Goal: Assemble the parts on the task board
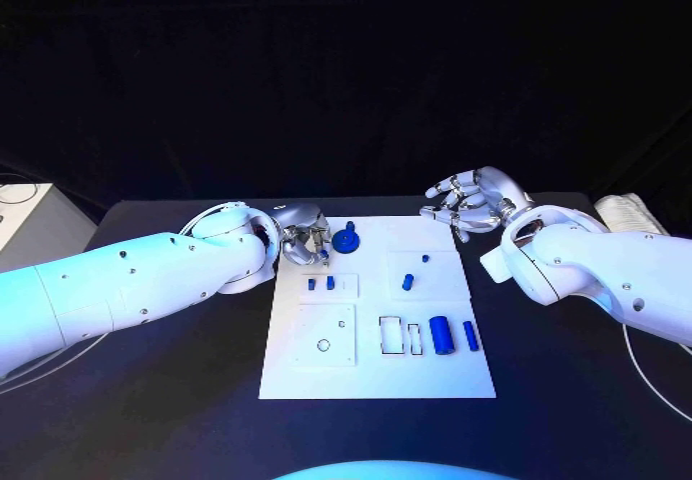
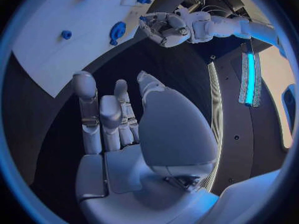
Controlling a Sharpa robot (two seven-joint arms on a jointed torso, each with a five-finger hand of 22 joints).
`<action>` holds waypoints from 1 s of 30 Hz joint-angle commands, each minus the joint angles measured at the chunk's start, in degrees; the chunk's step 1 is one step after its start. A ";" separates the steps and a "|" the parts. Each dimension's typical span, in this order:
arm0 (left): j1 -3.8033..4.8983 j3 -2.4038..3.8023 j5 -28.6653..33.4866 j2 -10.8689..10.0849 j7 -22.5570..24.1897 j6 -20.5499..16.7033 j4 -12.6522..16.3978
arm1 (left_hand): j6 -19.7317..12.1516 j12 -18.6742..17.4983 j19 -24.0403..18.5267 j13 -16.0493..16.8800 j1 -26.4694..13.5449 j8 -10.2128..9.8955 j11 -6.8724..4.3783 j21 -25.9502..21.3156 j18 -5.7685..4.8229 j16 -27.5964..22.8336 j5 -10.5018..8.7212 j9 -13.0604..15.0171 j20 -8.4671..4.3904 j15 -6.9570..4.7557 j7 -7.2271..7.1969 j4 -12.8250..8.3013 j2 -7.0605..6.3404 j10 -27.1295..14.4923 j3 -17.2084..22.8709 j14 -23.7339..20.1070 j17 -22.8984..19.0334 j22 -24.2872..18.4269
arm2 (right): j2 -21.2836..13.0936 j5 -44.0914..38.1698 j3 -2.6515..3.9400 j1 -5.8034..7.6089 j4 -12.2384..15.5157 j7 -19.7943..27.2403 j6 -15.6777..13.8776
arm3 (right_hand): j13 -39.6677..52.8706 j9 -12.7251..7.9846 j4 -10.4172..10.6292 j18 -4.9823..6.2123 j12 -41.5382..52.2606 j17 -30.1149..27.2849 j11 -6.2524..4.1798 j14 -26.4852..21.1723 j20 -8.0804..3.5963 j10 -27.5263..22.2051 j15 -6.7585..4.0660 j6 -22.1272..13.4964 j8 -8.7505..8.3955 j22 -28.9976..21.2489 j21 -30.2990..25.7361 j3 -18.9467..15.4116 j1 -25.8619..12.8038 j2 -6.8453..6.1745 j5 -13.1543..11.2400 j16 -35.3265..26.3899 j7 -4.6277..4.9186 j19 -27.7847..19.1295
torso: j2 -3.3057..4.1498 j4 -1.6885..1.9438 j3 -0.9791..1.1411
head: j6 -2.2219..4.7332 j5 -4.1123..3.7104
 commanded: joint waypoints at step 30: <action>-1.03 -0.42 0.02 1.46 -0.82 3.14 -2.16 | 0.52 -0.77 -0.79 0.20 -0.56 -0.46 -0.07 0.00 -0.15 0.20 -0.13 0.19 -0.09 -0.08 -0.23 -0.60 0.04 0.55 0.77 -0.03 -0.33 -0.25 | -0.09 -0.30 0.01 -0.02 0.23 0.72 0.34 | -0.05 0.07 0.06 0.54 -0.12 0.09 -0.12 -0.39 0.22 -0.39 0.02 -0.30 0.38 -0.06 -0.24 0.26 -0.13 -0.40 0.20 -0.39 0.17 -0.12 | -0.04 -0.02 -0.02 | -0.31 -0.03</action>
